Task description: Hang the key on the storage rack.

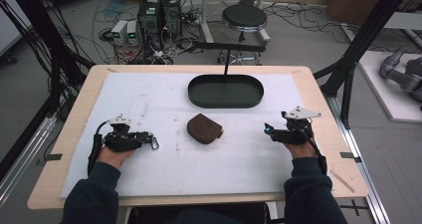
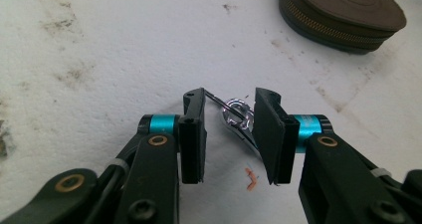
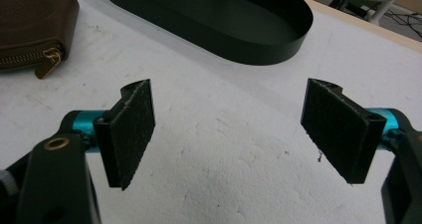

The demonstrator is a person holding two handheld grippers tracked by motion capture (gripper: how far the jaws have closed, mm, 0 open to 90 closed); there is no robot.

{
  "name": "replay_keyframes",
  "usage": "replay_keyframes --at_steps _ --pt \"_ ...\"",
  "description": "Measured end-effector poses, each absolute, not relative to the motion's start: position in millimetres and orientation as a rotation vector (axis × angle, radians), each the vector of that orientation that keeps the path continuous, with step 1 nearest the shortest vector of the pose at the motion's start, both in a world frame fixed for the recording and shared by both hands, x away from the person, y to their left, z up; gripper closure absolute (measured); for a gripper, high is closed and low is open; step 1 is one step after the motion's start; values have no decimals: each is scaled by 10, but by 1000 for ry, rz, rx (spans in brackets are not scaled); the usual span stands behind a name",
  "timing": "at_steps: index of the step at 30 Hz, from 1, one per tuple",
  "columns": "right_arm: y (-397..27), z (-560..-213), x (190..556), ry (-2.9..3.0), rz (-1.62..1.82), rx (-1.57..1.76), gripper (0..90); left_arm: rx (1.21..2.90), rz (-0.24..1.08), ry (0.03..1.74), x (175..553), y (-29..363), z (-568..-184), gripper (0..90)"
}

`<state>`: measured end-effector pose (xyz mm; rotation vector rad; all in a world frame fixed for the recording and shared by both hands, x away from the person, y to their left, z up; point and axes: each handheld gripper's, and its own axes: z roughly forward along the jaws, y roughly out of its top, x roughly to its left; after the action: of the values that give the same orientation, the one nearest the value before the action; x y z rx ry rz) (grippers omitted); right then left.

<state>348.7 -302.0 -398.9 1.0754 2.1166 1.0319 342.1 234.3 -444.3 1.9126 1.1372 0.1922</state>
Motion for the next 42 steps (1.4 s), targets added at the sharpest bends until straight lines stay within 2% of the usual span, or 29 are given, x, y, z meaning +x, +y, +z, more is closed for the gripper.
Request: replay_keyframes --at_steps 8,14,21,30,42 --pt "-3013 -3989 3476 2118 1022 1077 216 1896 161 1171 3456 2359 -4472 729" --pt "-3014 -4000 3484 2123 1021 1074 216 1902 153 1172 3459 2372 -4461 864" --pt "-3011 -4004 3486 2128 1018 1073 216 1932 177 1140 3454 2332 -4459 851" --pt "-3008 -4005 3483 2128 1018 1077 216 1955 178 1140 3468 2304 -4428 879" --pt "-3036 -3993 3483 2113 1042 1091 216 1879 205 1048 3451 2263 -4299 880"
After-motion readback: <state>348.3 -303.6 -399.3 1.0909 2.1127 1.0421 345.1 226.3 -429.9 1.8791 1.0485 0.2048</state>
